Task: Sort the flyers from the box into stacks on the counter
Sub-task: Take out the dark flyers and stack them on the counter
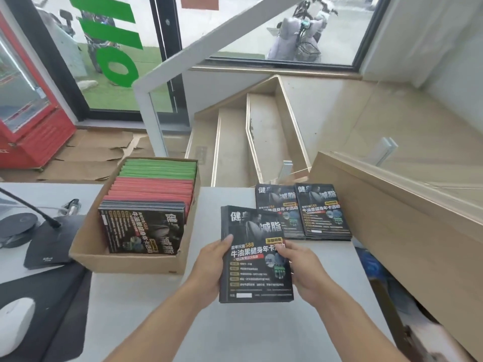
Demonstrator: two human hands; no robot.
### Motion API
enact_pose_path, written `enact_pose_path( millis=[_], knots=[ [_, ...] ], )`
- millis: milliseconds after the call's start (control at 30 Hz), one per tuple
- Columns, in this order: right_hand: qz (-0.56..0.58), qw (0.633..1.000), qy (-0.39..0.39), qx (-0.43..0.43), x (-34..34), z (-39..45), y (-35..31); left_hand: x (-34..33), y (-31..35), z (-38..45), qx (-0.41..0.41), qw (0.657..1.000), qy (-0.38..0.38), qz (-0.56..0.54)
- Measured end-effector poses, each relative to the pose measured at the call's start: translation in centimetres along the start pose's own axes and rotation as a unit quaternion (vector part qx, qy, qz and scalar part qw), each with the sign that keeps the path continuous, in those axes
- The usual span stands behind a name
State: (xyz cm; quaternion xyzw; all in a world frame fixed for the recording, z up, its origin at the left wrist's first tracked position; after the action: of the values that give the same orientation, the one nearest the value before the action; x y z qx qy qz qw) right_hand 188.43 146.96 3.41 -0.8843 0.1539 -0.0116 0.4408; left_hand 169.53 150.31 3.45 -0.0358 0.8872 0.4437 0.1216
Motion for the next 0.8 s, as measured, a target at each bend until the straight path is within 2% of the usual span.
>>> enact_pose_path(
  millis=[267, 367, 567, 700, 800],
  knots=[
    [0.046, 0.998, -0.04, -0.014, 0.7, 0.5, -0.3, 0.8, 0.1, 0.8, -0.025, 0.997, 0.035, 0.064],
    [0.046, 0.997, -0.061, -0.018, 0.9, 0.8, 0.0, 1.2, 0.0, 1.3, -0.037, 0.996, 0.044, 0.065],
    [0.052, 0.997, -0.053, -0.014, 1.4, 1.5, 0.4, 1.3, -0.4, 1.4, -0.05, 0.996, 0.057, 0.047],
    [0.081, 0.996, -0.029, -0.01, 1.5, 2.1, 0.7, 1.1, 0.0, 1.6, -0.059, 0.997, 0.045, 0.022],
    [0.05, 0.997, -0.058, 0.004, 0.0, 2.1, 0.7, -0.1, 0.0, 1.6, -0.075, 0.995, 0.017, 0.068]
  ],
)
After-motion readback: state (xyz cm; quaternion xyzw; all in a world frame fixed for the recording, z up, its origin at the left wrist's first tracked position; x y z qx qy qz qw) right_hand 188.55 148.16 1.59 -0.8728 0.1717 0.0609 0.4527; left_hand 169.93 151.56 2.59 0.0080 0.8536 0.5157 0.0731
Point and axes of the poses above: each hand's wrist, its own z-axis towards the middle knuckle, its own x-axis out of the back of the hand, y = z × x, the point moved 5 cm from there along z, towards the middle knuckle, and after that the axes turned 1 degree about y, right-handed, at the moved point
